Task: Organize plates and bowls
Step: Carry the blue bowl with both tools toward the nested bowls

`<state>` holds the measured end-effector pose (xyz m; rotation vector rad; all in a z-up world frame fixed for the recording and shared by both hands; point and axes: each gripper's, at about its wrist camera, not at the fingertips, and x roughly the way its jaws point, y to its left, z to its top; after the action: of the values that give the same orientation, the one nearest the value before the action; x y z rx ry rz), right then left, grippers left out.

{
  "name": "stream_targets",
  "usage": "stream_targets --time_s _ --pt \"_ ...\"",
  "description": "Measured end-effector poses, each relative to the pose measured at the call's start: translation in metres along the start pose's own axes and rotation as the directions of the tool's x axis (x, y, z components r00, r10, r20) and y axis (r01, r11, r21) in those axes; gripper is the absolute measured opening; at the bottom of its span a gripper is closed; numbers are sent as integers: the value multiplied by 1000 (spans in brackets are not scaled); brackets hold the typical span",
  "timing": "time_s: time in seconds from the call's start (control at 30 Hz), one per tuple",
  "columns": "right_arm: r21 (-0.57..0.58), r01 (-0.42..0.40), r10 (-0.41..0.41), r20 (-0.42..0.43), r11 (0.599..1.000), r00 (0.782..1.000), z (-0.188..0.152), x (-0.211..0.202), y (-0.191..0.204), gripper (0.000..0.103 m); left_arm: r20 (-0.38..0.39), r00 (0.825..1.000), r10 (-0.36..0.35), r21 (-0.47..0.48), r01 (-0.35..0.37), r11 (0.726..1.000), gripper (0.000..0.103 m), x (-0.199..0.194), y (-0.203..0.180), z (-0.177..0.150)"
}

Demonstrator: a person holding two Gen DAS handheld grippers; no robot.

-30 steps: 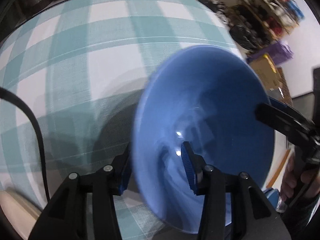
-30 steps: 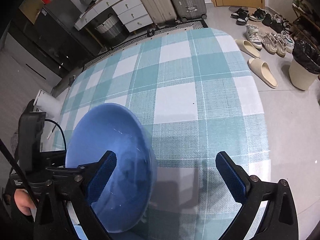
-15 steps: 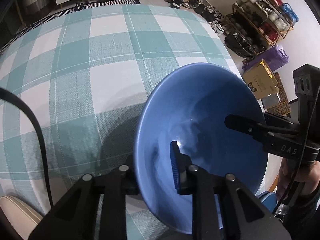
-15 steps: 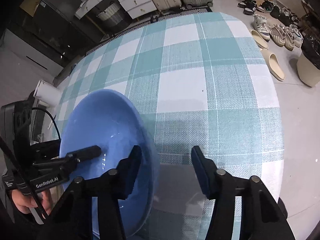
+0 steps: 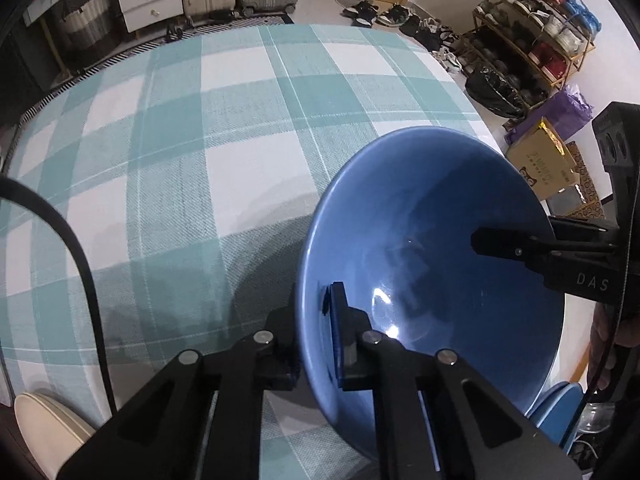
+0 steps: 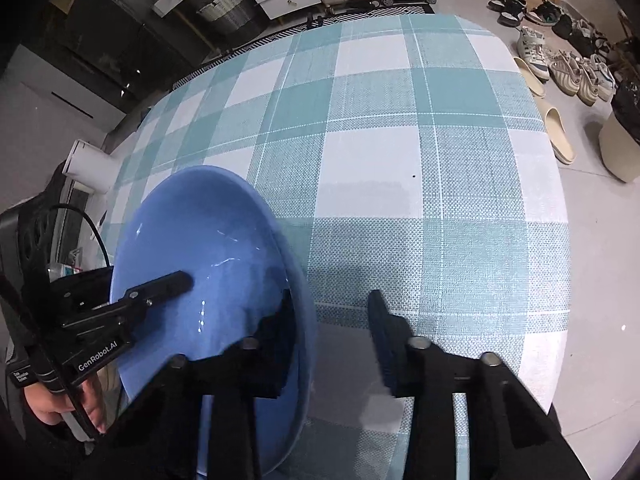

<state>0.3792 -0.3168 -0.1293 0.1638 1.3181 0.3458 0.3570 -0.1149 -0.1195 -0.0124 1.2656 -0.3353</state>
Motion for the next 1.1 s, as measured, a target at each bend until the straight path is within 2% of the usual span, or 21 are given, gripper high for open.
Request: stream_targets --time_s 0.17,0.37,0.57,0.77,1.1 --pt "-9 -7 7 -1 1000 1000 0 1 1 22 -6 1000 11 14 -11 1000 9 3 -3 -1" --pt "-28 -10 10 10 1000 1000 0 0 10 8 -20 1000 -10 12 10 1000 8 3 -7 1" --pt "-24 -16 16 13 1000 1000 5 -2 10 7 -80 996 -39 -15 38 999 8 3 -4 9" --pt "-25 -22 22 20 999 1000 9 -9 10 7 -85 996 -39 -6 38 999 8 -7 -8 20" --pt "-48 -9 10 15 999 1000 16 -9 12 6 -141 988 -57 -14 56 998 8 4 -2 18"
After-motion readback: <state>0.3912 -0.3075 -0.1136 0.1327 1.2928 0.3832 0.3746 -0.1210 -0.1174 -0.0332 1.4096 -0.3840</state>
